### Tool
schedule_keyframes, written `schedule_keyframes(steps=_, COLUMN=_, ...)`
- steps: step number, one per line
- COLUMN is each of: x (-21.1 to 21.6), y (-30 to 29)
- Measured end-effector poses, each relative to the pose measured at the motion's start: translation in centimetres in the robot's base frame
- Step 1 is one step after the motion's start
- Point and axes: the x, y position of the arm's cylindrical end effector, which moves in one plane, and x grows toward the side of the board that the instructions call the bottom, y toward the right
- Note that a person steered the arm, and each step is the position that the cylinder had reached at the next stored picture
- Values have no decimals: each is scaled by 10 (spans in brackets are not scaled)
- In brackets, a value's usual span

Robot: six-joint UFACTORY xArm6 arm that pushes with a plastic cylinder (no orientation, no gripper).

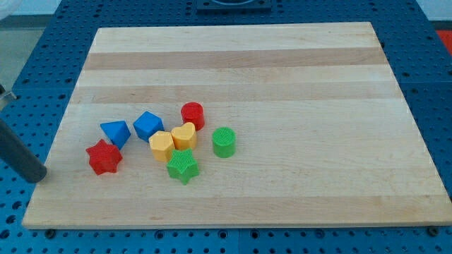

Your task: Move the red star into the blue triangle

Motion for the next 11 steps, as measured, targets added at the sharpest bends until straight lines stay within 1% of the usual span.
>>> schedule_keyframes(steps=2, x=4, y=35)
schedule_keyframes(steps=3, x=19, y=55)
schedule_keyframes(steps=4, x=19, y=79)
schedule_keyframes(steps=6, x=18, y=98)
schedule_keyframes(steps=8, x=0, y=103)
schedule_keyframes(steps=10, x=-14, y=91)
schedule_keyframes(steps=11, x=-43, y=76)
